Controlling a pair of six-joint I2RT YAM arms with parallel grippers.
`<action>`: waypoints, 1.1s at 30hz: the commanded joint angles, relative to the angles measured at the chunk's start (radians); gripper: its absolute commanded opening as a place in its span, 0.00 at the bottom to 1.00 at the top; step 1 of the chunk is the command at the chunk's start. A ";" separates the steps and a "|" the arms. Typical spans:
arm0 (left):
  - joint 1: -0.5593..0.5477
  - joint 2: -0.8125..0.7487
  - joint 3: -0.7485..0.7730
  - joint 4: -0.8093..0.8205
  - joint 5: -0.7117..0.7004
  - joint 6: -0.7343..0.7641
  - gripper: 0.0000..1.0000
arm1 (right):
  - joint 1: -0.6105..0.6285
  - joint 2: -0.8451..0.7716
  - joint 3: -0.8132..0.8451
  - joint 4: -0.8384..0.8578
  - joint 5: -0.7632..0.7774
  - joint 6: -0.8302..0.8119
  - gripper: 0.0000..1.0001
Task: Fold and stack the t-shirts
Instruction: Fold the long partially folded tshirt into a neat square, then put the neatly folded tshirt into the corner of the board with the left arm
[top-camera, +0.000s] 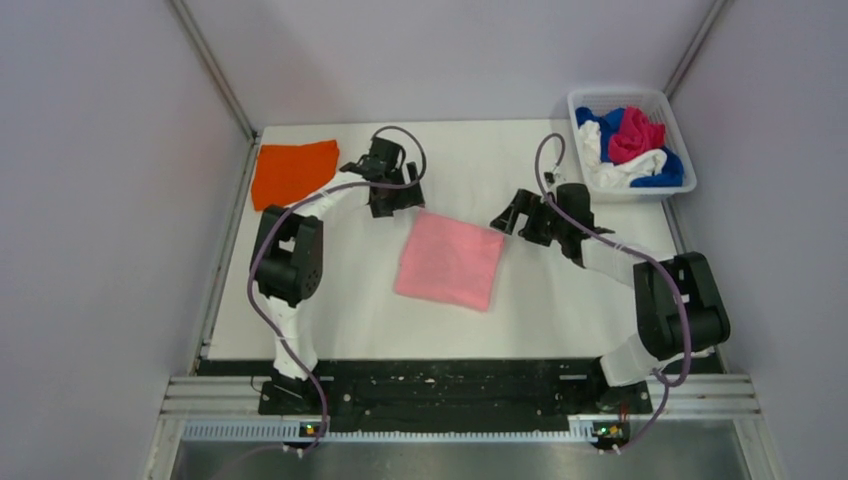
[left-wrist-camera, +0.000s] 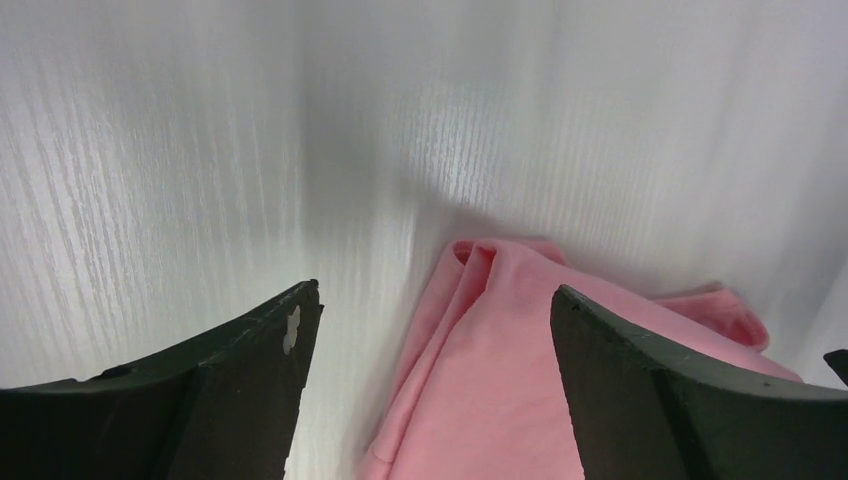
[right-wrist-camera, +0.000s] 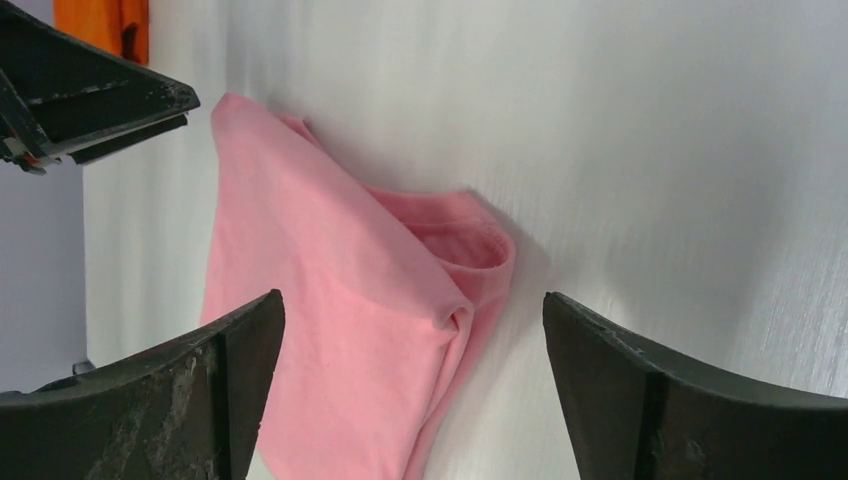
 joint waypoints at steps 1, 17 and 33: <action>-0.011 -0.138 -0.085 0.054 0.049 -0.024 0.91 | -0.004 -0.118 -0.017 0.014 -0.021 -0.003 0.99; -0.026 -0.193 -0.313 0.101 0.148 -0.029 0.94 | 0.031 -0.028 -0.071 0.290 -0.235 0.115 0.99; -0.070 -0.062 -0.280 0.083 0.211 -0.037 0.64 | 0.032 0.137 -0.008 0.164 -0.004 0.113 0.99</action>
